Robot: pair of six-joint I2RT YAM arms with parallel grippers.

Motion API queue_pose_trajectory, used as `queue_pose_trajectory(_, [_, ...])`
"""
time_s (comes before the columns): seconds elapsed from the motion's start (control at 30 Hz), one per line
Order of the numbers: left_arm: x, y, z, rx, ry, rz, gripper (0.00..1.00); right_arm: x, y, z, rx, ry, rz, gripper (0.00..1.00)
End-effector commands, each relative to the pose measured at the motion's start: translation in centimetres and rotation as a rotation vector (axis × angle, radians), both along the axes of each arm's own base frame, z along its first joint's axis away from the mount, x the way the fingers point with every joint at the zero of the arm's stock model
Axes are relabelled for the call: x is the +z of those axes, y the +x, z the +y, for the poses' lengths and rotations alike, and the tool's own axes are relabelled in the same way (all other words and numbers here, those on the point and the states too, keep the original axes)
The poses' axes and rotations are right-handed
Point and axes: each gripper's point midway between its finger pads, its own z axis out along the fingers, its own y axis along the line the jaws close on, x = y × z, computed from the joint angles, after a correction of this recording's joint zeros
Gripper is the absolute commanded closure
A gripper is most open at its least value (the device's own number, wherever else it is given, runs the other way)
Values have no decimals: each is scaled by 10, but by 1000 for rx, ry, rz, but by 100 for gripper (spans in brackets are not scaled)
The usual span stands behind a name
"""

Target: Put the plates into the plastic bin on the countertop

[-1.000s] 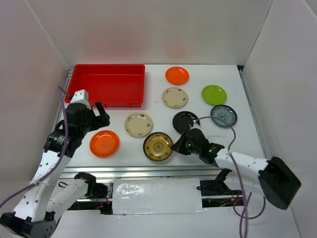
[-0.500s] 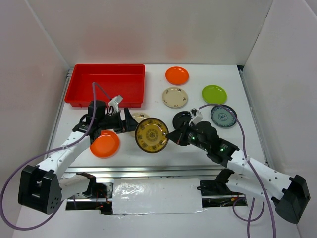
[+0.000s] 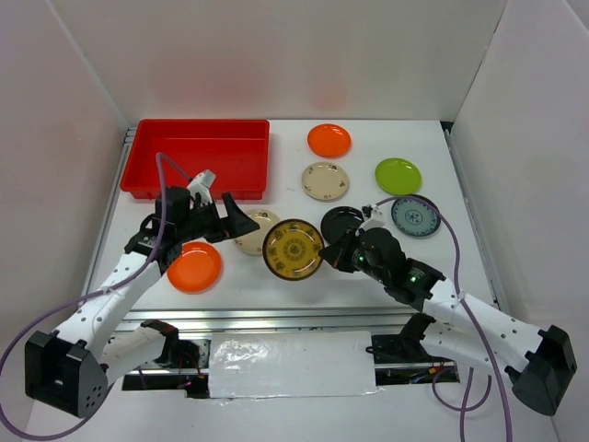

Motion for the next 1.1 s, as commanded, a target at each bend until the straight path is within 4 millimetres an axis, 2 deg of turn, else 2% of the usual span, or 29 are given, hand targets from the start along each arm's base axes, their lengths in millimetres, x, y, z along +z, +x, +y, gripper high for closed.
queue_pose_trajectory(0.0, [4, 2, -16, -57, -46, 8, 1, 20, 8, 16, 35, 82, -51, 100])
queue_pose_trajectory(0.1, [-16, 3, -20, -73, -23, 72, 1, 23, 12, 22, 59, 110, -58, 100])
queue_pose_trajectory(0.17, [-17, 1, -26, -104, -38, 68, 2, 24, 15, 22, 58, 119, -62, 100])
queue_pose_trajectory(0.27, [-15, -3, -34, -138, -67, 54, 9, 31, 20, 29, 88, 157, -75, 100])
queue_pose_trajectory(0.3, [-14, -2, -36, -141, -65, 50, 20, 29, 19, 32, 108, 161, -65, 100])
queue_pose_trajectory(0.37, [-17, -1, -42, -157, -57, 58, 33, 30, 23, 35, 112, 166, -65, 100])
queue_pose_trajectory(0.43, [-18, -1, -47, -179, -54, 58, 38, 34, 24, 40, 135, 183, -71, 100])
queue_pose_trajectory(0.53, [-20, 0, -58, -218, -61, 65, 58, 31, 27, 44, 150, 189, -56, 100])
queue_pose_trajectory(0.57, [-22, 2, -61, -221, -55, 72, 77, 32, 29, 45, 150, 194, -58, 100])
queue_pose_trajectory(0.6, [-23, 3, -64, -222, -48, 74, 89, 32, 30, 44, 151, 194, -62, 98])
queue_pose_trajectory(0.63, [-24, 5, -64, -215, -37, 74, 100, 32, 32, 44, 146, 198, -65, 84])
queue_pose_trajectory(0.67, [-19, 17, -61, -171, -14, 53, 100, 31, 34, 41, 130, 193, -64, 17])
queue_pose_trajectory(0.7, [-20, 20, -56, -133, 9, 69, 100, 31, 35, 37, 107, 189, -64, 0])
queue_pose_trajectory(0.73, [-17, 28, -50, -79, 29, 63, 100, 30, 39, 32, 69, 184, -59, 0])
queue_pose_trajectory(0.77, [-5, 49, -38, 35, 63, 22, 100, 32, 41, 25, 37, 178, -71, 0])
queue_pose_trajectory(0.8, [0, 60, -24, 120, 72, 31, 100, 24, 46, 13, -26, 152, -58, 0])
queue_pose_trajectory(0.83, [20, 75, -15, 194, 62, -1, 100, 19, 49, 3, -73, 128, -56, 0])
queue_pose_trajectory(0.87, [24, 96, 8, 324, 65, 6, 100, 22, 49, -5, -95, 133, -74, 0])
queue_pose_trajectory(0.9, [32, 107, 18, 378, 58, 0, 100, 23, 50, -11, -116, 131, -79, 0])
queue_pose_trajectory(0.93, [43, 126, 28, 438, 49, -15, 100, 24, 51, -20, -144, 127, -89, 0])
queue_pose_trajectory(0.97, [46, 145, 54, 542, 45, -13, 100, 26, 52, -25, -158, 128, -98, 0])
queue_pose_trajectory(1.0, [48, 159, 65, 585, 42, -14, 100, 21, 51, -31, -170, 108, -90, 0])
queue_pose_trajectory(1.03, [52, 185, 74, 619, 34, -25, 100, 19, 50, -40, -191, 95, -85, 0])
queue_pose_trajectory(1.07, [53, 205, 96, 651, 37, -39, 100, 17, 49, -44, -199, 83, -83, 0])
